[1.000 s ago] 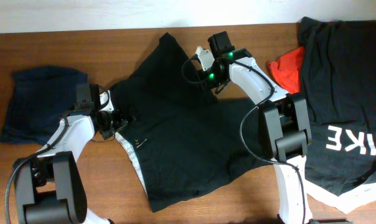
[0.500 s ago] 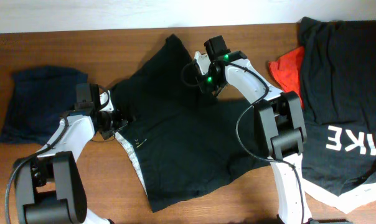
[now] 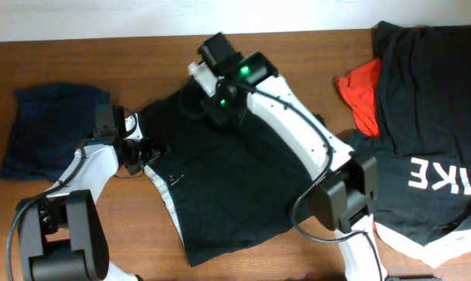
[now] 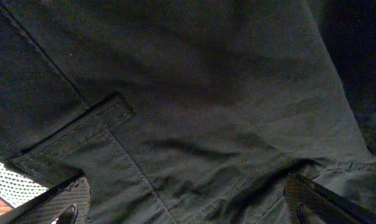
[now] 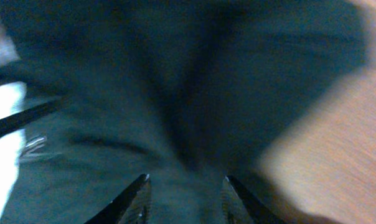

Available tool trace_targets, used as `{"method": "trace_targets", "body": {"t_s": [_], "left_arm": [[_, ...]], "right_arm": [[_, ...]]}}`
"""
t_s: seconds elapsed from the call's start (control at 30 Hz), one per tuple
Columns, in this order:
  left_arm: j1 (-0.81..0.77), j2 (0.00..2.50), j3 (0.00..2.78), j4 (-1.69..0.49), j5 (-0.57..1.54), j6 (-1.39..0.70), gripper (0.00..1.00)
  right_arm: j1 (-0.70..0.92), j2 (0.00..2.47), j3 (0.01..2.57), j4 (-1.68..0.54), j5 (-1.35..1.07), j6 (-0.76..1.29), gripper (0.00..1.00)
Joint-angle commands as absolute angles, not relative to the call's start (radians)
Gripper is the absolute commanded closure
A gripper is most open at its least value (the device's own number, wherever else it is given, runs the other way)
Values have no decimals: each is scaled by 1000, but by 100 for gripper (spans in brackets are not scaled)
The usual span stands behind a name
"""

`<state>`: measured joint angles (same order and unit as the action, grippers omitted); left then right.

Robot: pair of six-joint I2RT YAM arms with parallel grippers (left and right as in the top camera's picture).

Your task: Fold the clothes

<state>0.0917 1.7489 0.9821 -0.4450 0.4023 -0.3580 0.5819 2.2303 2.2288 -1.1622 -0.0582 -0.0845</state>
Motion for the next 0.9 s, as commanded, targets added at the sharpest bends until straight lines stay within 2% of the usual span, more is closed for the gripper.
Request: {"method": "trace_targets", "body": {"t_s": [0.0, 0.07, 0.17, 0.3, 0.43, 0.5, 0.57, 0.63, 0.7, 0.73, 0.87], "left_arm": [[88, 1756, 982, -445, 395, -342, 1], [88, 1756, 982, -445, 394, -342, 1], [88, 1756, 982, -445, 394, -342, 1], [88, 1756, 982, -445, 395, -342, 1], [88, 1756, 982, -446, 395, -342, 1], [88, 1756, 982, -445, 395, -342, 1], [88, 1756, 982, -445, 395, -342, 1], [88, 1756, 982, -446, 395, -342, 1], [88, 1756, 982, -446, 395, -342, 1], [88, 1756, 982, -446, 395, -342, 1], [88, 1756, 982, -446, 395, -342, 1]], "right_arm": [[443, 2233, 2233, -1134, 127, 99, 59], [345, 2233, 2233, -1093, 51, 140, 56], [232, 2248, 2231, -1039, -241, 82, 54], [229, 2331, 2217, -1071, -369, 60, 53], [289, 2459, 2215, -1075, -444, 49, 30], [331, 2492, 2215, -1052, -580, -68, 27], [401, 2506, 2215, -1015, -672, -158, 13], [434, 2506, 2215, -960, -654, -161, 12], [455, 2506, 2215, -870, -586, -115, 41], [454, 2506, 2215, -844, -568, -115, 96], [404, 2479, 2246, -850, -495, -96, 96]]}}
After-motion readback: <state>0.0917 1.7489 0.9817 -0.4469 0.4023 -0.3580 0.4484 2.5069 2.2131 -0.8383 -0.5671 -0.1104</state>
